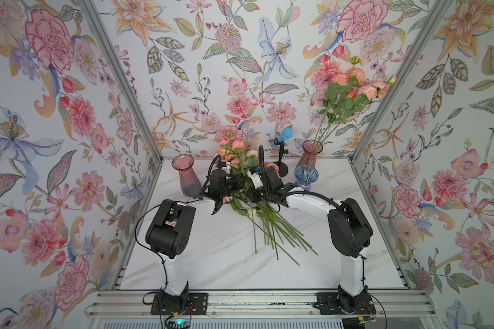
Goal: Place the pink flowers into the vase
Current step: Place the flower in the vase.
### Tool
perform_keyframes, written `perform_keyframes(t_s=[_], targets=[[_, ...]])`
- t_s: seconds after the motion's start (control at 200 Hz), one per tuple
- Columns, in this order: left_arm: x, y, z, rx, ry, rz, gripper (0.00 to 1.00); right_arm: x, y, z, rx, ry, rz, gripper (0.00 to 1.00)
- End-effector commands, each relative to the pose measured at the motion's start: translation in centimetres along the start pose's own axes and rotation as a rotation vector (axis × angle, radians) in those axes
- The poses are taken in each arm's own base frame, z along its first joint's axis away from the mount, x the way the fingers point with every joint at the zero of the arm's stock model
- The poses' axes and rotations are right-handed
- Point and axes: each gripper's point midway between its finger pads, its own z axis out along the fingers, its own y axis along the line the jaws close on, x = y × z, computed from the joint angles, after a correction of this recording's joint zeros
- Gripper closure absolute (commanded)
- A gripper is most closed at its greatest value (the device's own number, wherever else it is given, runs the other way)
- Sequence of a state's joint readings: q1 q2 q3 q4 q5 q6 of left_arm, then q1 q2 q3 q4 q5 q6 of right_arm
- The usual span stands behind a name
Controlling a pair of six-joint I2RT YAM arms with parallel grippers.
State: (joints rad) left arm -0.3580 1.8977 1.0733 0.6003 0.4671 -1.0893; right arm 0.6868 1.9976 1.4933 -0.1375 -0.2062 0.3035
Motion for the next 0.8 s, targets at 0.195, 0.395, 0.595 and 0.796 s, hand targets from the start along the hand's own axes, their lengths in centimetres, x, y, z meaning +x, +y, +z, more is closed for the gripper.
perform_keyframes(t_s=[0.195,0.395,0.595,0.796], targets=[[-1.2,-1.1,-0.5,0.028,-0.034,0.024,0.89,-1.6,0.2,-0.4,-0.011,-0.04,-0.003,1.0],[-1.4,-0.8,-0.5,0.004,-0.04,0.048,0.63,-1.8,-0.5,-1.1,-0.001,-0.046,0.002,1.0],[-2.1,-0.7,-1.0,-0.016,-0.054,0.066,0.46,-1.3,-1.1,-1.5,0.009,-0.038,0.008,1.0],[-3.8,-1.4,-2.6,-0.023,-0.084,0.093,0.18,-2.6,-3.8,-3.2,0.042,-0.071,0.035,1.0]])
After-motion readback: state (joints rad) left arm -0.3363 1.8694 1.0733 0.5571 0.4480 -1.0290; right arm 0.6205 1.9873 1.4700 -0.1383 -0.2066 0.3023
